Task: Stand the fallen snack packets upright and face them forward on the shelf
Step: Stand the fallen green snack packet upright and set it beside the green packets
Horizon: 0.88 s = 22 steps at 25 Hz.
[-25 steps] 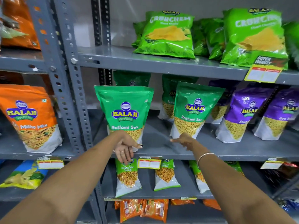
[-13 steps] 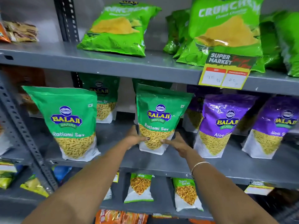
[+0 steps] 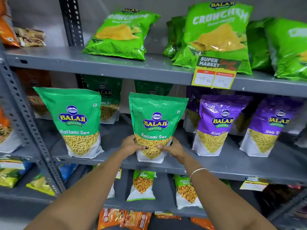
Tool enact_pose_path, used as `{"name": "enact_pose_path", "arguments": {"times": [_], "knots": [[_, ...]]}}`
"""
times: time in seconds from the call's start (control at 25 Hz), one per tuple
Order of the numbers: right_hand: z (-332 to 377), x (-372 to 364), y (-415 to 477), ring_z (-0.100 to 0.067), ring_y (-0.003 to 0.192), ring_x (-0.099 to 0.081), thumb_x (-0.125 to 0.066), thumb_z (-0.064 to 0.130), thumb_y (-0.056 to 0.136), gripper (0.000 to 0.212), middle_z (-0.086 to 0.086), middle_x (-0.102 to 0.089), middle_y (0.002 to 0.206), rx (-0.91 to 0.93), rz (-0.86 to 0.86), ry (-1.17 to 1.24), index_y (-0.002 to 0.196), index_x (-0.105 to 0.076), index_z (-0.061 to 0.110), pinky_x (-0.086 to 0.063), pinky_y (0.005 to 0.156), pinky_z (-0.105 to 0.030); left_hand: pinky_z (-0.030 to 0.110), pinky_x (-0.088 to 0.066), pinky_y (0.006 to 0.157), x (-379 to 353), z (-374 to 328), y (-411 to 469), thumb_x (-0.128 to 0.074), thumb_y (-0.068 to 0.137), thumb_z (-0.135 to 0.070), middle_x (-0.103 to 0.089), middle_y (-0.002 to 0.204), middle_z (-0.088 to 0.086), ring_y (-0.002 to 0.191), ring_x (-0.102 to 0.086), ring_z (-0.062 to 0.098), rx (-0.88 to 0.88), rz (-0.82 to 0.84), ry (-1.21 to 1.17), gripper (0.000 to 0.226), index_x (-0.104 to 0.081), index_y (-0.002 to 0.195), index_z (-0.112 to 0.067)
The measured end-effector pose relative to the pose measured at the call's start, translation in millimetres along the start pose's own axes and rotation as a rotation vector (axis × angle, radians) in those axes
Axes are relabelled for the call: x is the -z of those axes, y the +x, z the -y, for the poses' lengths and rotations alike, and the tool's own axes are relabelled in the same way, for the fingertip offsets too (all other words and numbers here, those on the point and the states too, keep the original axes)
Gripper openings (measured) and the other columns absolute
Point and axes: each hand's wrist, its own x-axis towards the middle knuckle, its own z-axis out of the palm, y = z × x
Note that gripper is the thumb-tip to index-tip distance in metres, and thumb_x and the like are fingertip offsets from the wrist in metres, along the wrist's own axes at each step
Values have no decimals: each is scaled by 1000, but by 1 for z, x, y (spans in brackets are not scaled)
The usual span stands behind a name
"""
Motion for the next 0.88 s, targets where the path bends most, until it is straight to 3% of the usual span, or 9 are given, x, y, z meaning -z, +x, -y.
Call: {"name": "enact_pose_path", "arguments": {"times": [0.12, 0.24, 0.32, 0.4, 0.48, 0.56, 0.88], "knots": [[6, -4, -21, -16, 101, -53, -69, 6, 79, 56, -3, -57, 116, -18, 3, -67, 130, -45, 6, -45, 59, -17, 32, -47, 91, 5, 0, -15, -78, 69, -16, -64, 123, 15, 114, -59, 30, -31, -2, 76, 54, -59, 118, -3], [7, -7, -27, -5, 83, -56, -68, 8, 81, 55, -4, -56, 114, -14, -7, -87, 130, -44, 7, -41, 51, -12, 32, -46, 92, 7, -1, -23, -76, 72, -19, -62, 127, 15, 117, -57, 30, -55, -8, 137, 55, -56, 121, -4], [3, -9, -27, -7, 84, -56, -67, 5, 81, 55, -4, -54, 113, -24, -31, -76, 131, -44, 6, -41, 55, -14, 33, -45, 93, 6, -1, -24, -75, 73, -19, -61, 128, 15, 118, -56, 30, -61, -11, 145, 55, -55, 122, -4], [0, -11, -25, -17, 100, -55, -67, 4, 80, 56, -9, -58, 120, -18, -61, -72, 131, -44, 3, -47, 64, -20, 34, -45, 96, 6, -1, -23, -76, 73, -19, -62, 128, 15, 118, -56, 30, -66, 0, 151, 55, -56, 121, -4], [-4, -13, -22, -21, 110, -54, -70, 6, 78, 57, -17, -58, 130, -3, -97, -77, 129, -46, 2, -52, 85, -33, 35, -45, 97, 7, -1, -21, -76, 72, -20, -62, 128, 16, 119, -55, 30, -67, 0, 156, 55, -57, 122, -4], [-9, -14, -16, -27, 119, -55, -73, 14, 76, 61, -17, -57, 133, 1, -118, -122, 130, -47, 4, -46, 102, -42, 34, -45, 97, 7, -1, -18, -77, 71, -23, -61, 128, 15, 120, -55, 29, -69, 2, 143, 58, -56, 122, -5], [-8, -19, -9, -31, 126, -49, -71, 15, 78, 62, -14, -54, 135, -9, -128, -117, 132, -42, 7, -40, 108, -46, 36, -44, 99, 7, 2, -8, -76, 72, -24, -61, 129, 14, 121, -54, 31, -100, 17, 137, 60, -54, 124, -5]]}}
